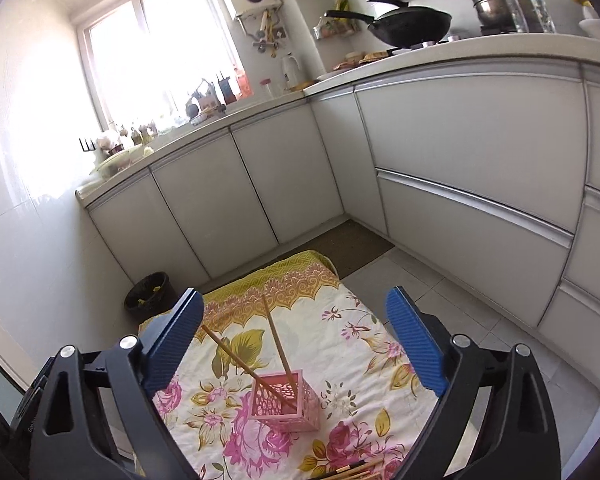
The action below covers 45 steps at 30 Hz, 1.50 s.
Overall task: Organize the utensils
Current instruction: 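Return the left gripper to the chopstick pile and grasp another wooden chopstick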
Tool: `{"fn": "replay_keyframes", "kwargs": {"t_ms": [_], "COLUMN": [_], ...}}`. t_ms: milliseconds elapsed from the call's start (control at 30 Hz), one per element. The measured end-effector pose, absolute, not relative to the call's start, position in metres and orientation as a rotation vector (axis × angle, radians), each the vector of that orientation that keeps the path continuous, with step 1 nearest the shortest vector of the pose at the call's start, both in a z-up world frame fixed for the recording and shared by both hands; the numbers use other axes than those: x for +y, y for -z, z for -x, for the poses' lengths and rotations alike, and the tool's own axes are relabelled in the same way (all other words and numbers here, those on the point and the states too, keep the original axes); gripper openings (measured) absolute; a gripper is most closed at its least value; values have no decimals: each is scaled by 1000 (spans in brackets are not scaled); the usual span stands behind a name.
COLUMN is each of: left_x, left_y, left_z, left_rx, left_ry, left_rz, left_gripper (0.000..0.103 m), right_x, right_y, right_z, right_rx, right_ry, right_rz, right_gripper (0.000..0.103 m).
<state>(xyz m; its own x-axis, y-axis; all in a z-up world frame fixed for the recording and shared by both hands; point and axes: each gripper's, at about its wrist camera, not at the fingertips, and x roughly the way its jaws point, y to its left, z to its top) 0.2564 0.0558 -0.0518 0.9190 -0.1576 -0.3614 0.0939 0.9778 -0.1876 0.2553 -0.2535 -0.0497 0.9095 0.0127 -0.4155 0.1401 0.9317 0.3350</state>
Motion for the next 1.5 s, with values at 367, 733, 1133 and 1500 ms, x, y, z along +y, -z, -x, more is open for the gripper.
{"fn": "replay_keyframes", "kwargs": {"t_ms": [367, 733, 1133, 1500], "left_x": [-13, -74, -115, -189], "left_y": [100, 183, 266, 279], "left_z": [-250, -243, -230, -228], "left_rx": [637, 934, 1205, 1229], "left_ry": [351, 547, 784, 933], "left_rz": [-94, -390, -741, -861], "left_gripper": [95, 95, 24, 24], "right_x": [-298, -348, -360, -376], "right_y": [139, 245, 256, 258], "right_z": [-179, -130, -129, -122], "right_rx": [667, 847, 860, 830], "right_ry": [112, 162, 133, 162], "right_rz": [-423, -578, -644, -719], "right_gripper": [91, 91, 91, 91]}}
